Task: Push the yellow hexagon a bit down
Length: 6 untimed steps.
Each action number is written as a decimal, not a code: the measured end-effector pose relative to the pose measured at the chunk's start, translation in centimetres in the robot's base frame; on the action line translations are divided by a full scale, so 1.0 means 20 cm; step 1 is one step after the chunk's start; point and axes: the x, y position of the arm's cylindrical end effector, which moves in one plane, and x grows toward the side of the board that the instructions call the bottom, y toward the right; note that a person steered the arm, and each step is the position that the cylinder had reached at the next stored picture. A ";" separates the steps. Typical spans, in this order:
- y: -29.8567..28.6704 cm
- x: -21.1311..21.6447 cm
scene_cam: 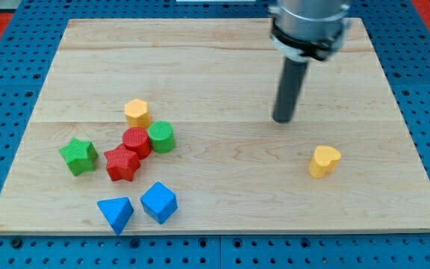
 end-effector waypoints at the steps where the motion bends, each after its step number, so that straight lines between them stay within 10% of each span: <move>1: -0.28 -0.17; 3: -1.16 -0.20; 6: -1.13 0.12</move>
